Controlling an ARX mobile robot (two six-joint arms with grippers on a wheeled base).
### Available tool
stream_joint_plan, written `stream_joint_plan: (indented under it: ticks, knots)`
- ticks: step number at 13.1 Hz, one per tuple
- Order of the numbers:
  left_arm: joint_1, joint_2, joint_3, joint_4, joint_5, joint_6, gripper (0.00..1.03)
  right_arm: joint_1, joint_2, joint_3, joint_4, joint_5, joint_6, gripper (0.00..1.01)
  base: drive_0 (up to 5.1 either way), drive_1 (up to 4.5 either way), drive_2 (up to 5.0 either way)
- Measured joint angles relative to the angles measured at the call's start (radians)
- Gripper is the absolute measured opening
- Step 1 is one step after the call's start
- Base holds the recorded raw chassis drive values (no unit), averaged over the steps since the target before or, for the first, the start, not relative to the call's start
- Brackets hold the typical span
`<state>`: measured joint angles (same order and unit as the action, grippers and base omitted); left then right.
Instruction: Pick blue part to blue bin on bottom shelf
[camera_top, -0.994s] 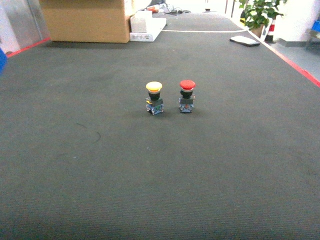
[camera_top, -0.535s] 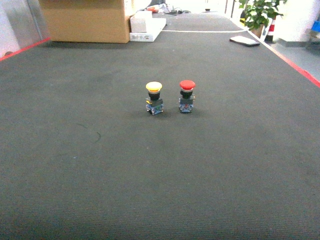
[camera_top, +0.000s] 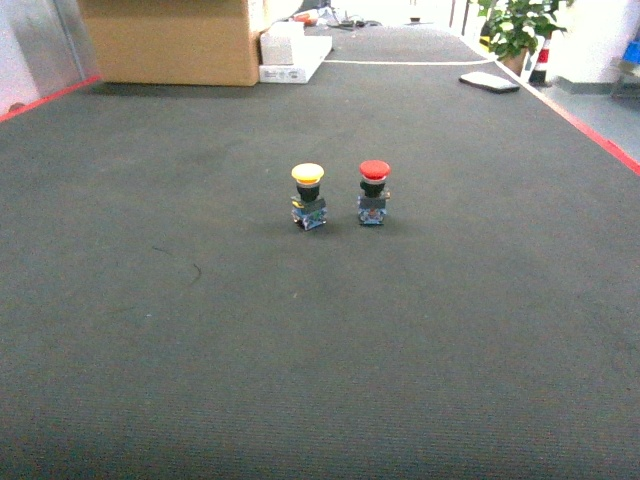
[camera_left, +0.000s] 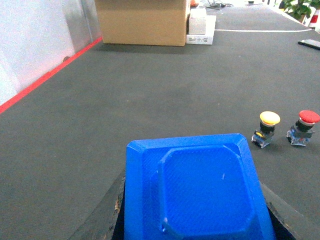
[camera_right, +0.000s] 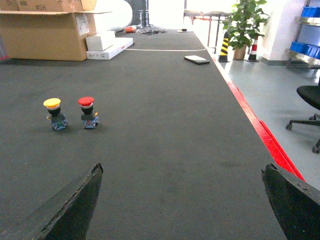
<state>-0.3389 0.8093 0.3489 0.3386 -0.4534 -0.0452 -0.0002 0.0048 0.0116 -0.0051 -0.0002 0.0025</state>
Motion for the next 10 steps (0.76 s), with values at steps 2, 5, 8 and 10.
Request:
stream_joint_plan:
  ticks: [2,5,8,10]
  knots:
    - [0.000,0.000,0.000,0.000,0.000,0.000,0.44,0.000,0.000,0.000,0.000,0.000,0.000,0.98,0.0,0.00,0.0]
    - [0.000,0.000,0.000,0.000,0.000,0.000,0.44,0.000,0.000,0.000,0.000,0.000,0.000,0.98,0.0,0.00,0.0]
    - [0.000,0.000,0.000,-0.002,0.000,0.000,0.44,0.000,0.000,0.000,0.000,0.000,0.000,0.98,0.0,0.00,0.0]
    - [0.000,-0.010,0.000,0.000,-0.003,0.000,0.44,0.000,0.000,0.000,-0.002,-0.001,0.000,0.98,0.0,0.00,0.0]
